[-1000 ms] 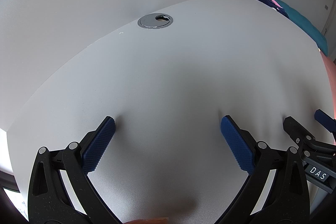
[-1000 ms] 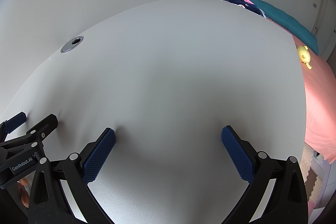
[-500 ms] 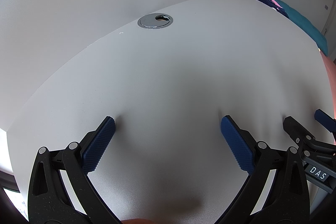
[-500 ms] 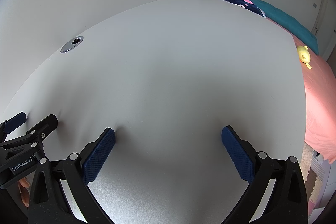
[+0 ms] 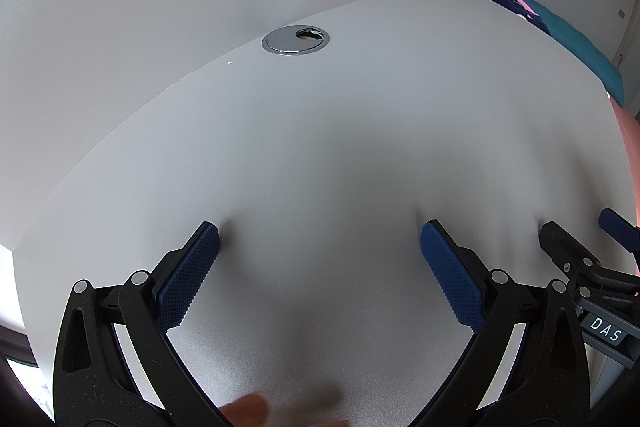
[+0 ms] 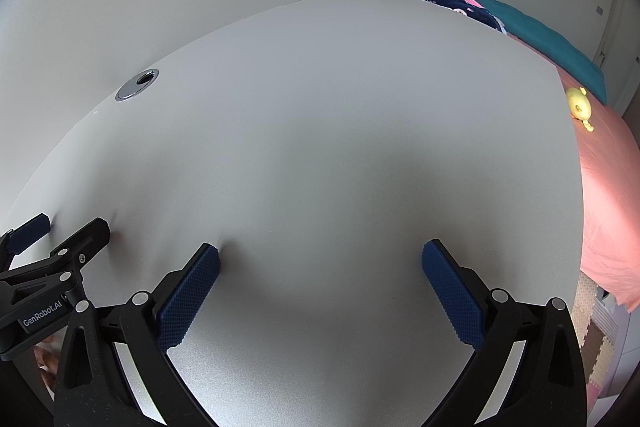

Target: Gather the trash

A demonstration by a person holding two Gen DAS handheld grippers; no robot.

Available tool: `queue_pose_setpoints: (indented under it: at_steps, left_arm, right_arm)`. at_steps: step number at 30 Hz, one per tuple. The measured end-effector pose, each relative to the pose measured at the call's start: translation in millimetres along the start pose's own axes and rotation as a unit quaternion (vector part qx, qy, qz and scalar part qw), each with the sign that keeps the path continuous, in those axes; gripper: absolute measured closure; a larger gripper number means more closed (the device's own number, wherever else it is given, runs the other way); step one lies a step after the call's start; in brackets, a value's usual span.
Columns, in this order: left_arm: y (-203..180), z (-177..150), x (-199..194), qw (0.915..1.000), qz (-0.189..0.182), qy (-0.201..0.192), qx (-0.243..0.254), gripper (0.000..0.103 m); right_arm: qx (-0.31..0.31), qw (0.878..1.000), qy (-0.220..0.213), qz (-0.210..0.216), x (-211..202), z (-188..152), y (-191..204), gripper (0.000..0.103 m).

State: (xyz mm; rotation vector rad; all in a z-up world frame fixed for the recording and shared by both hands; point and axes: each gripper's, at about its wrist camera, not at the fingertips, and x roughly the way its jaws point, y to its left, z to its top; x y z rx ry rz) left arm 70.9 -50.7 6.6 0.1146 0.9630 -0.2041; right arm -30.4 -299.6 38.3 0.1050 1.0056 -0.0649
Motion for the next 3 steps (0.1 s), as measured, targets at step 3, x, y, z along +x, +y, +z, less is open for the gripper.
queue_pose_setpoints:
  at_steps: [3]
  left_arm:
    - [-0.1,0.0,0.0,1.0,0.0,0.0,0.0,0.006]
  right_arm:
    - [0.0,1.0,0.0,0.0,0.0,0.0,0.0,0.002]
